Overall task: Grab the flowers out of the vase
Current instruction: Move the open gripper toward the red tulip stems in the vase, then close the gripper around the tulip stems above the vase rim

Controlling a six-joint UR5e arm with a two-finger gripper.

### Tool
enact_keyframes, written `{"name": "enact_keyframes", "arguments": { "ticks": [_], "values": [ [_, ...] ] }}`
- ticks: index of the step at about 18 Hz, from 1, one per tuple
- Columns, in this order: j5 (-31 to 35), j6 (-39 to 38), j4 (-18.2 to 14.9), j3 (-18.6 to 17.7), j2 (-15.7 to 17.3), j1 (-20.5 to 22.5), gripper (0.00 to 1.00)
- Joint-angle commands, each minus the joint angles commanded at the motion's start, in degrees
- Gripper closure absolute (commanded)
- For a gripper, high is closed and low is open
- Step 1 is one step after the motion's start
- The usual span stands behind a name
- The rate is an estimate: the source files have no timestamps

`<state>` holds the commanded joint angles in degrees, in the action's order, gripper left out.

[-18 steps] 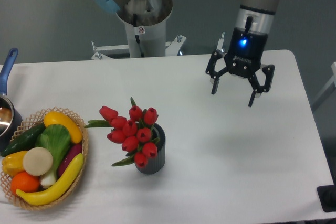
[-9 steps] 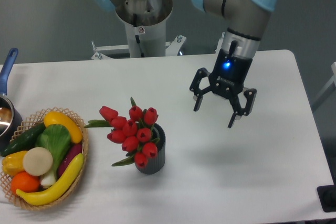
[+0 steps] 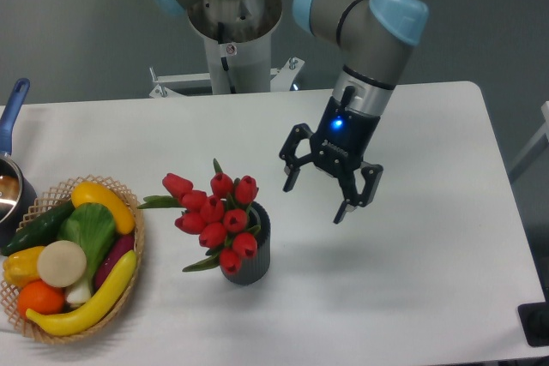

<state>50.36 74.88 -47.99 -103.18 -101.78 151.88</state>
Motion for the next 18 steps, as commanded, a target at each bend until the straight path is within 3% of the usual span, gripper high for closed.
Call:
{"name": "enact_keyframes", "arguments": {
  "ticks": [5, 8, 18],
  "values": [
    [-2.0, 1.7, 0.2, -1.9, -0.4, -0.9, 0.00],
    [-7.0, 1.9, 0.1, -2.7, -0.6, -1.1, 0.00],
    [-7.8, 0.4, 0.0, -2.3, -2.7, -4.0, 0.00]
  ]
}}
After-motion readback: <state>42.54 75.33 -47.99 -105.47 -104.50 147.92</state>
